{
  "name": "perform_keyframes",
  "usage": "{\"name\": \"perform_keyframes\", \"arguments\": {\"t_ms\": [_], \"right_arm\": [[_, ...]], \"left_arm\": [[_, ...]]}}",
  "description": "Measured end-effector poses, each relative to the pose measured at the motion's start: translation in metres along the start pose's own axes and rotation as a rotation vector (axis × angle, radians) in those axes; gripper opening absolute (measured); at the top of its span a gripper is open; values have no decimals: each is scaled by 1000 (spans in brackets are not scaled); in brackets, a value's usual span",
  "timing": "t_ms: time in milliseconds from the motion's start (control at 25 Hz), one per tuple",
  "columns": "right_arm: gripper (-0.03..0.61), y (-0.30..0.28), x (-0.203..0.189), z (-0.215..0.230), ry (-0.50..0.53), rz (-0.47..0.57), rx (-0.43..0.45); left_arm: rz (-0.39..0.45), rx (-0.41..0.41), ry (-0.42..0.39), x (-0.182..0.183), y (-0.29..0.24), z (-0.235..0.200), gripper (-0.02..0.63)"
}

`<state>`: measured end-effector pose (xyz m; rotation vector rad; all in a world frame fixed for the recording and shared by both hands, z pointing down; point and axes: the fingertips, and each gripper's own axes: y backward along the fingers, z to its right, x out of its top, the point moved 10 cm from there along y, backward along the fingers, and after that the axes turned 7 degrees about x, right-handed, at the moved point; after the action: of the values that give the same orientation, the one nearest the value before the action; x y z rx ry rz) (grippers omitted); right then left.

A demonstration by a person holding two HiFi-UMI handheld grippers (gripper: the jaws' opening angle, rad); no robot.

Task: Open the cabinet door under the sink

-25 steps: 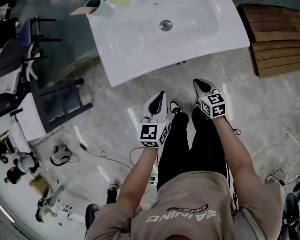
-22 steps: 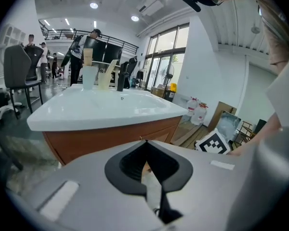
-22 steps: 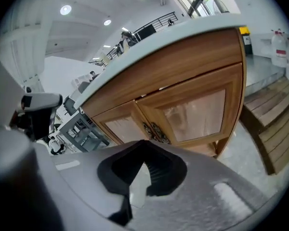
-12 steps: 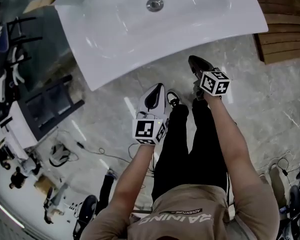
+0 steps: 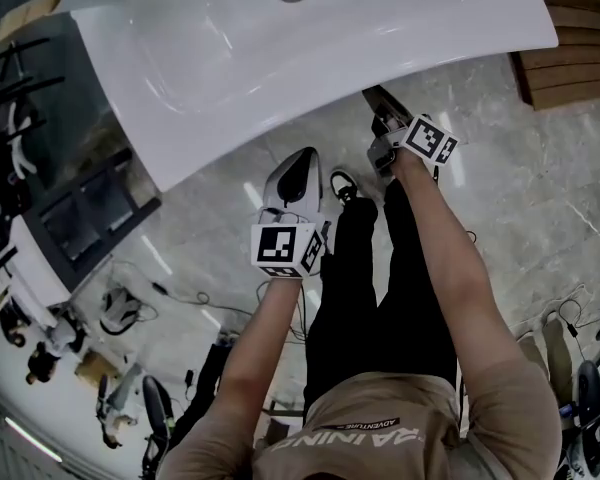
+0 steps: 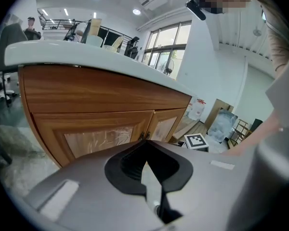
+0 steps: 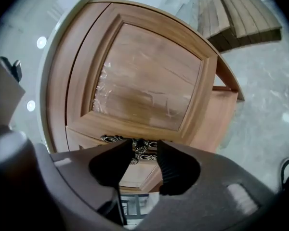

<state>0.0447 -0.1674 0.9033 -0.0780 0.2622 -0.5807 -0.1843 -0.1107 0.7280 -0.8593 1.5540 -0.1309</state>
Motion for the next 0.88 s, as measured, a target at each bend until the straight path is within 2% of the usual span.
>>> {"name": "perform_keyframes", "arguments": {"t_ms": [200,400,480,640,880], "right_arm": [[170,-5,-11,10,-125,64,74],[153,-13,-12,9,-106,74,106],[116,-14,-14,9,-124,98,138],[84,-13,-14,5,-181,146,212],[87,-16,-14,9,-194,138,243]], "left_arm": [[-14,-7,5,-6,3,-3,18],[-34,3,5,-14,5,-4,18],[-42,2,3,-16,5,-4,18],[-45,-14,-1,-16,5,-1,18],[-53,-29,-15,-18,5,0,18]]}}
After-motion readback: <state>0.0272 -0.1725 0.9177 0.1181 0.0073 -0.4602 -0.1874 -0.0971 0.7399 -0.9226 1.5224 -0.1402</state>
